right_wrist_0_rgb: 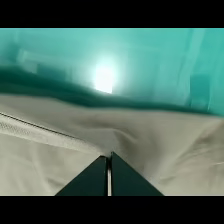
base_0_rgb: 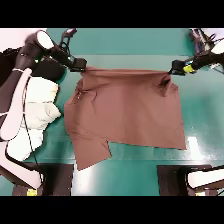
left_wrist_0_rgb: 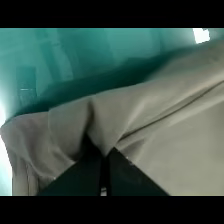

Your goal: Fold the shirts.

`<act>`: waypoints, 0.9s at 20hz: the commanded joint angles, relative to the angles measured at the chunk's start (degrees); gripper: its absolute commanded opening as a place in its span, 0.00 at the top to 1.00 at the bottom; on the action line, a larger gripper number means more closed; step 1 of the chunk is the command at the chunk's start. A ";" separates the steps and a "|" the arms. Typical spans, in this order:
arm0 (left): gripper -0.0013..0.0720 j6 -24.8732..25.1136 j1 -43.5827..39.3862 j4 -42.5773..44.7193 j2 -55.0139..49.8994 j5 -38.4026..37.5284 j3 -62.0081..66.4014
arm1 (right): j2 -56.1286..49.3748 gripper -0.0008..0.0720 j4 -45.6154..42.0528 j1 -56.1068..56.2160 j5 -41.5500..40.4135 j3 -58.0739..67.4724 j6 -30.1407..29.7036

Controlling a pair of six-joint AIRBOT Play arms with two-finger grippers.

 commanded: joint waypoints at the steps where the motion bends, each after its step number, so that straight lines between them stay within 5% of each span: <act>1: 0.61 -0.33 0.09 0.90 -4.00 7.96 -0.33 | -4.35 0.97 1.03 0.22 -5.18 -0.66 -0.13; 2: 0.36 -0.66 0.09 1.38 -4.07 8.41 -0.33 | -4.48 0.97 1.03 0.22 -6.32 -0.66 -0.11; 3: 0.35 -0.74 0.11 1.81 -4.02 8.44 -0.31 | -4.44 0.96 1.03 0.22 -7.41 -0.61 -0.11; 4: 0.35 -0.74 0.44 1.97 -3.91 7.65 -0.11 | -4.44 0.73 0.98 0.22 -7.52 0.02 -0.11; 5: 0.35 -0.83 1.16 1.97 -3.72 5.29 0.79 | -4.44 0.35 1.01 -0.15 -6.51 1.27 -0.11; 11: 0.35 -1.77 11.23 2.38 1.20 -19.65 3.96 | 2.34 0.38 1.01 -5.35 9.27 2.45 -4.31; 18: 0.35 -1.16 14.71 3.39 24.15 -17.68 -27.69 | 24.09 0.37 1.05 -12.55 9.70 -23.41 -5.49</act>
